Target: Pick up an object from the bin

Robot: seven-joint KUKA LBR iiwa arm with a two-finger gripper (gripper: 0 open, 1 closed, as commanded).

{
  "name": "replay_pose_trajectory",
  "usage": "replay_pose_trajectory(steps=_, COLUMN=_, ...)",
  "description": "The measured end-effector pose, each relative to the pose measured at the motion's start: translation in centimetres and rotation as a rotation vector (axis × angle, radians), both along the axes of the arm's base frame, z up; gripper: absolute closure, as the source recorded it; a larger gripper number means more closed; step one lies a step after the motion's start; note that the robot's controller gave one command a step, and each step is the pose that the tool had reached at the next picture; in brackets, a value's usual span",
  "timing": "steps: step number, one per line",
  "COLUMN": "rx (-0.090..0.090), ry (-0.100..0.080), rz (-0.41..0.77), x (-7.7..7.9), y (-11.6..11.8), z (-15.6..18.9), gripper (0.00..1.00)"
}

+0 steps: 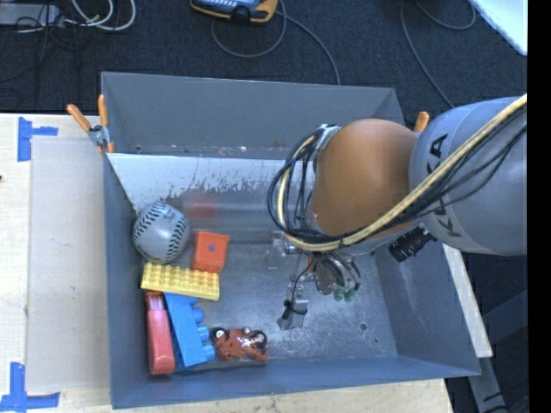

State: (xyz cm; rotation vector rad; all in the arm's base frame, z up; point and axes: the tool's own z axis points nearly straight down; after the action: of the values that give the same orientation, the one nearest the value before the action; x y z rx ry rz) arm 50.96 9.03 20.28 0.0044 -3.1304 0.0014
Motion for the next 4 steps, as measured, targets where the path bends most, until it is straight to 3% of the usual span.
replay_pose_trajectory(steps=2, rx=0.001, ry=-0.009, rz=-0.002, x=0.2, y=0.0, z=0.4, gripper=0.0)
replay_pose_trajectory(steps=3, rx=0.003, ry=-0.005, rz=0.147, x=0.3, y=1.2, z=-3.4, gripper=0.0)
replay_pose_trajectory(steps=4, rx=-0.001, ry=-0.012, rz=0.315, x=0.6, y=3.1, z=-6.9, gripper=0.0)
